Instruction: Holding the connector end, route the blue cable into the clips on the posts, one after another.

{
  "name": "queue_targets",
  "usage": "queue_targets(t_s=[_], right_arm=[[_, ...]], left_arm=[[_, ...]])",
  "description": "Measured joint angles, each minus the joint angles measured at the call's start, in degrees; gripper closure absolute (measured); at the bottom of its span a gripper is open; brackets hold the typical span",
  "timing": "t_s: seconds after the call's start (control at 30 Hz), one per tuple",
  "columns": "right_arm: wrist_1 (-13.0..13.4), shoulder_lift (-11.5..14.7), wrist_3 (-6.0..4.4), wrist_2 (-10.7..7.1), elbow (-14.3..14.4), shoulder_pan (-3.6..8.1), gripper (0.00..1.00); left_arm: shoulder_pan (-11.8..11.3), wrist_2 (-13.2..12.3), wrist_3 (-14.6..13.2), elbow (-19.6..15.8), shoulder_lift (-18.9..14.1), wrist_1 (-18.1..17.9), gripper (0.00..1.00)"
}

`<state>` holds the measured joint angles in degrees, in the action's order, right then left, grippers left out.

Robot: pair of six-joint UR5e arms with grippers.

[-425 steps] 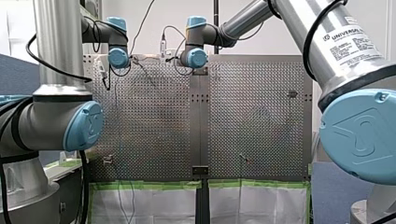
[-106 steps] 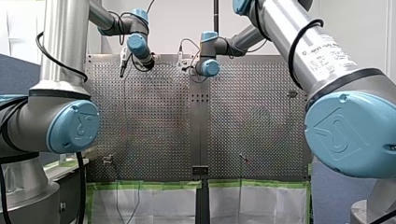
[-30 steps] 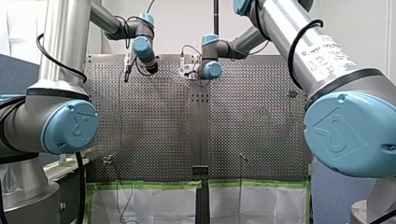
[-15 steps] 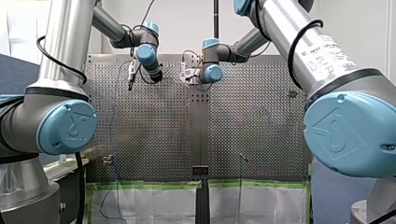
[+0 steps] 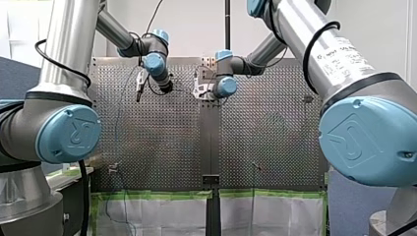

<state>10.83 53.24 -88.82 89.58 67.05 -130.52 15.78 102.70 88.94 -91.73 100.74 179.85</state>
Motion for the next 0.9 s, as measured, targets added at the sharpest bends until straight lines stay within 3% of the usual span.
queue_targets(t_s=[0.23,0.47,0.67,0.9], right_arm=[[1.8,-0.01,0.66,0.58,4.14,0.23,1.0],[2.63,-0.02,2.0,1.52,8.13,0.65,1.0],[3.6,-0.05,2.31,1.88,10.08,1.17,1.0],[7.11,-0.09,1.78,2.0,13.87,2.23,1.0]], left_arm=[[1.75,1.51,-0.01,-0.47,2.4,-0.47,1.0],[5.87,4.57,2.25,-0.67,6.56,-3.41,1.0],[8.44,5.95,3.27,-1.02,8.82,-5.26,1.0],[8.91,6.8,3.88,-2.62,9.08,-7.78,1.0]])
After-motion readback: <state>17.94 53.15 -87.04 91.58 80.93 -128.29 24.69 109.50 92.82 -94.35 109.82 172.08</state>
